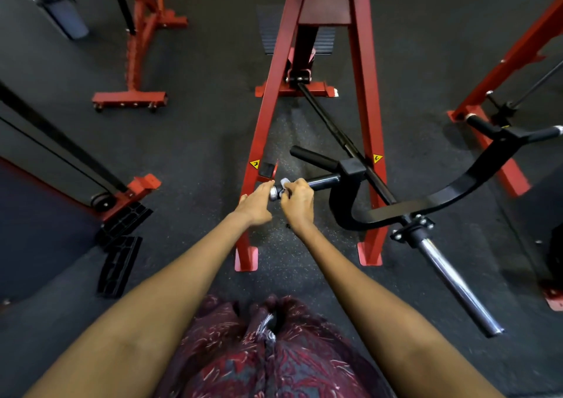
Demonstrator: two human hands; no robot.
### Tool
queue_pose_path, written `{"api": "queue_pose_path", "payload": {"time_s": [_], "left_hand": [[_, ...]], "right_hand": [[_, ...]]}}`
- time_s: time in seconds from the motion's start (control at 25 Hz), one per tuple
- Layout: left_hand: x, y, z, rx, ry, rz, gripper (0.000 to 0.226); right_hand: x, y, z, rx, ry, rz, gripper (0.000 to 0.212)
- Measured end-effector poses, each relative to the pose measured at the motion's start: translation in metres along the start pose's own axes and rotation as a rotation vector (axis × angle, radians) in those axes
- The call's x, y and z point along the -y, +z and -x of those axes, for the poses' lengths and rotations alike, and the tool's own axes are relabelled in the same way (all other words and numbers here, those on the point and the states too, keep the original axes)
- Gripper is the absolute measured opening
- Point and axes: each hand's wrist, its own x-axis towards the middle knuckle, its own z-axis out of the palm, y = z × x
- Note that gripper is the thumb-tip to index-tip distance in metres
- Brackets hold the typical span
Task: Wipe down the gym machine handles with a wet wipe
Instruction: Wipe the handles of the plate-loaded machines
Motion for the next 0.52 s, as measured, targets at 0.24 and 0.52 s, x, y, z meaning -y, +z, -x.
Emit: {"api": "queue_pose_path", "payload": {"time_s": [0.24,0.52], "left_hand": [[0.01,0.007,0.005,0.016,0.022,-0.039,0.097],[0.092,-0.025,0.026,0.084,-0.171,-0.212,0.098]], "right_hand": [[0.004,0.007,0.006,0.031,-0.054,0.002,0.02],[0.058,0.041,-0.002,0.181,-0.186,0.059,0.023]]}}
